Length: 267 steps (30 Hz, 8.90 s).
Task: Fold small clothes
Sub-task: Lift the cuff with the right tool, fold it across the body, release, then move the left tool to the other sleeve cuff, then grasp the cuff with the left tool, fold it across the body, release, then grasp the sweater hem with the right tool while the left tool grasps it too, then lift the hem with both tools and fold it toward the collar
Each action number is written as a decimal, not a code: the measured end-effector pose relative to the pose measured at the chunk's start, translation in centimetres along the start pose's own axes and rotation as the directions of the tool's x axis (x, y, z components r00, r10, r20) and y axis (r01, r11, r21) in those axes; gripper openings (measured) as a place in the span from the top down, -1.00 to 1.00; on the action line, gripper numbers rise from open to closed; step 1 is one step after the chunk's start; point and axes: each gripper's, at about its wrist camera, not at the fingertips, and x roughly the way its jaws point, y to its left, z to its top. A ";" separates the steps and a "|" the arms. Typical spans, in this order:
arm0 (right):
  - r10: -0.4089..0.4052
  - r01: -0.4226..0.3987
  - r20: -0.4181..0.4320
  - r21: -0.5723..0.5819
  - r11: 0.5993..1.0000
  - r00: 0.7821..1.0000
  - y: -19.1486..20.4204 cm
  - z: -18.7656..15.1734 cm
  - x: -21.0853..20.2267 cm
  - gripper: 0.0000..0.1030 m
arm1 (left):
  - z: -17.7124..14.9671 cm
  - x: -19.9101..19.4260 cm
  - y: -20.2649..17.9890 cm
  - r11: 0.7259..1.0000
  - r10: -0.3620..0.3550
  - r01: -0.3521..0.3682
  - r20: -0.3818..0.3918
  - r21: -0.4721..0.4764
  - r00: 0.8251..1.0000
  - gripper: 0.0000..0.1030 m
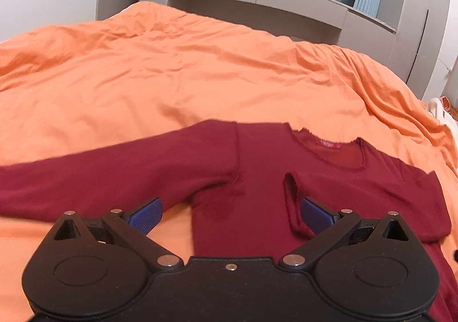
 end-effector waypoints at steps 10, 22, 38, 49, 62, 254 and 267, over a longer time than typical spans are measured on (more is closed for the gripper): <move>0.000 -0.003 -0.058 -0.051 0.999 0.998 0.1 -1.6 4.7 -0.27 | -0.3 6.1 -4.4 0.988 0.011 -0.001 -0.063 0.156 0.998 -0.99; 0.051 -0.051 0.001 -0.053 0.997 0.999 0.2 -1.2 5.1 0.89 | -1.3 8.4 -2.3 0.994 0.091 -0.078 -0.178 0.075 0.980 -0.99; 0.097 -0.093 -0.066 0.073 0.993 0.993 -1.4 -0.7 4.0 0.22 | -0.7 6.6 -0.9 0.998 0.032 -0.039 -0.159 -0.044 0.987 -0.99; 0.179 -0.184 0.041 0.167 0.969 0.983 -2.3 1.4 -1.7 -0.91 | 0.8 -1.6 4.2 0.985 0.069 -0.086 -0.109 -0.153 0.992 -0.99; 0.324 -0.346 0.137 0.189 0.919 0.936 0.9 2.3 -7.1 -1.00 | 0.9 -9.6 16.1 0.890 0.253 -0.248 -0.038 -0.383 0.967 -0.99; 0.239 -0.234 0.001 0.214 0.948 0.971 12.9 5.4 8.7 0.84 | 2.6 13.7 13.9 0.942 -0.235 0.235 0.028 -0.241 0.972 0.59; 0.252 -0.245 -0.006 0.221 0.944 0.968 12.7 5.4 9.0 0.81 | 1.5 11.5 14.5 0.898 -0.358 0.315 -0.093 -0.307 0.929 -0.40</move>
